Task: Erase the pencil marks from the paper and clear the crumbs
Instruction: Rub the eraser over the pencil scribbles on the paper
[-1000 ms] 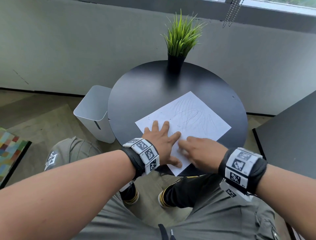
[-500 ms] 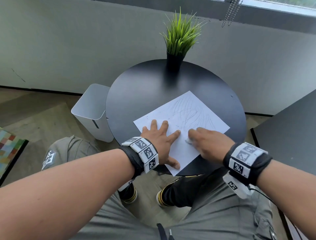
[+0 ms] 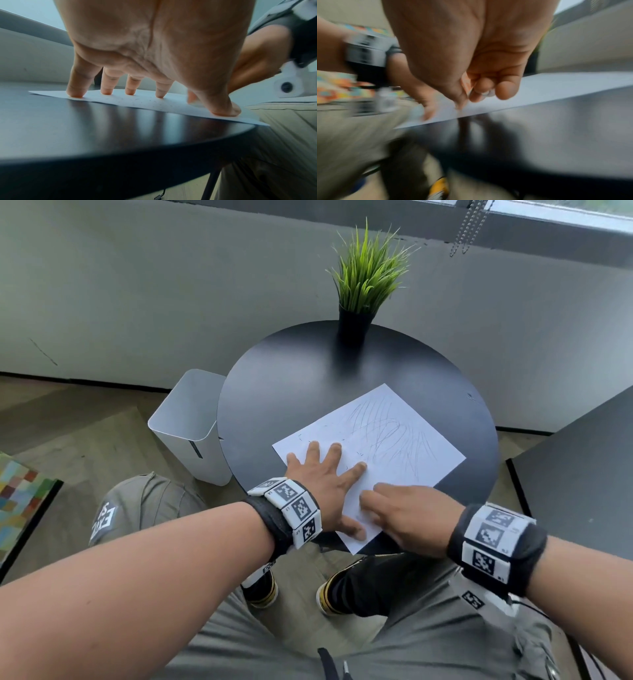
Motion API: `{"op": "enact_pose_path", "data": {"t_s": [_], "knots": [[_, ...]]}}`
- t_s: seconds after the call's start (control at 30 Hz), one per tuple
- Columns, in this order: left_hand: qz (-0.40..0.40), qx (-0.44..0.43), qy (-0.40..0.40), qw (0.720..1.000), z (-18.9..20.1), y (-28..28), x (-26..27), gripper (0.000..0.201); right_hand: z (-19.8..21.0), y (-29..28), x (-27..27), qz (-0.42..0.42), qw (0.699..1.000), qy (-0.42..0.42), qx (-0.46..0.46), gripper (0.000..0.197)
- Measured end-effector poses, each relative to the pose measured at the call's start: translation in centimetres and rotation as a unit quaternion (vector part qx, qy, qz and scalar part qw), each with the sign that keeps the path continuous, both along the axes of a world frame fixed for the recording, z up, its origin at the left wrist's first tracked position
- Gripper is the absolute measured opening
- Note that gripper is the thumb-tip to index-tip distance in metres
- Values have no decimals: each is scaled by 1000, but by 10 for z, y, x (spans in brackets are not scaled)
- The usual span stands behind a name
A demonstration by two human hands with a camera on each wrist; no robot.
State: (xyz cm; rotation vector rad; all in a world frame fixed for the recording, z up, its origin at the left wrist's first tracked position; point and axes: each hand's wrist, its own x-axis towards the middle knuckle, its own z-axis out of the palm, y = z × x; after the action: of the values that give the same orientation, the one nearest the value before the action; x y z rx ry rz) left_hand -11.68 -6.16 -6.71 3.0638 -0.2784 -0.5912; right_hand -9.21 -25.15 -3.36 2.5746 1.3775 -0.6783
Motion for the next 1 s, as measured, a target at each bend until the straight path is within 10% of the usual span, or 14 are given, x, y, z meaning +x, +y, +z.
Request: {"op": "enact_pose_path", "data": {"t_s": [0.13,0.3,0.8,1.0], "knots": [[9,1,4,1000,2,0,-2,120,-1,-7,45,-160,985,-63,20,22],[5,-2,9,1000,5,0,-3,120,-2,10,1,-67,997,46,9,12],[-12,-3,-47,999,7,28,2,111,-6,-5,44,-237,968,-82,-5,18],[-21,-26,2,999,-4,32,-2,112,-2,28,-13,-55,998,-30,17,13]]}}
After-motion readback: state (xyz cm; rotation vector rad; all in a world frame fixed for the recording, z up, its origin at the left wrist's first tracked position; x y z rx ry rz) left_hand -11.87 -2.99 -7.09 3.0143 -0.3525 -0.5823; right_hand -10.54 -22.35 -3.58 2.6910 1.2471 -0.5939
